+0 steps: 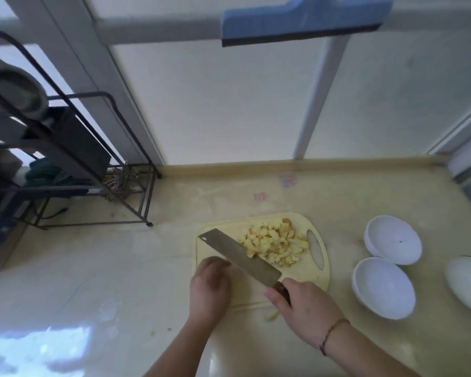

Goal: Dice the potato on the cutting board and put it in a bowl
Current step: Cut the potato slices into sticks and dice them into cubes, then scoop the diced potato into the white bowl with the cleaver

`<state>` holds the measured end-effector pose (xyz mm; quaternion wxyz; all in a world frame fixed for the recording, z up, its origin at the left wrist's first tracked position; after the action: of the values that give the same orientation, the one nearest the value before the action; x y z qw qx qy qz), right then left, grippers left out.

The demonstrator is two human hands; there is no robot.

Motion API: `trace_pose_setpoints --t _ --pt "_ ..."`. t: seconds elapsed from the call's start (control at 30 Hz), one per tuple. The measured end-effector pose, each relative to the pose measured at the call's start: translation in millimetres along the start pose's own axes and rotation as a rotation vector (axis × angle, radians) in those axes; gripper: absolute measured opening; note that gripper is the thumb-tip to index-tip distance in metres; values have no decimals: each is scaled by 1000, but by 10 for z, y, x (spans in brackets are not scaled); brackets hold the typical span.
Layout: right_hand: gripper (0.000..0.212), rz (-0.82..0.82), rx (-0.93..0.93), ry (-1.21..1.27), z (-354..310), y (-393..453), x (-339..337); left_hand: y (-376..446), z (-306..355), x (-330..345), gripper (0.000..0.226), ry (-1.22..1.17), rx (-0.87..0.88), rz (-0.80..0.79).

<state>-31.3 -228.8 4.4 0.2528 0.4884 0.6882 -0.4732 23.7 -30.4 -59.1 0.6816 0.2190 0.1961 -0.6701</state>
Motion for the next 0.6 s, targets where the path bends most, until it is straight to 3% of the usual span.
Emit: trace_pose_setpoints --t 0.07,0.13,0.2,0.27,0.37,0.6 --pt "61 3 -29 -131 39 -55 -71 -132 8 -315 29 -103 -75 245" --pt "60 -12 -60 -266 37 -102 -107 -191 198 -461 19 -26 63 314" --pt "58 -41 -89 -363 -1 -123 -97 -165 432 -341 10 221 322 115" --pt "58 -71 -113 -428 -38 -133 -75 -92 510 -103 16 469 420 -118" --pt "60 -103 -113 -468 -46 -138 -37 11 492 131 27 599 340 -282" --pt "62 -166 -73 -429 -54 -161 -38 184 475 326 40 588 174 -327"
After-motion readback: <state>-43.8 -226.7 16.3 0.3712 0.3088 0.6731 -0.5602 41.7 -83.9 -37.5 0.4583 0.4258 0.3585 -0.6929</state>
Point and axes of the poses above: each hand's wrist, its own y-axis towards the middle knuckle, its own x-axis out of the palm, z = x × y, the point moved 6 cm from there along y, towards the middle knuckle, and after that the axes turned 3 degrees about -z, right-handed, at the moved point
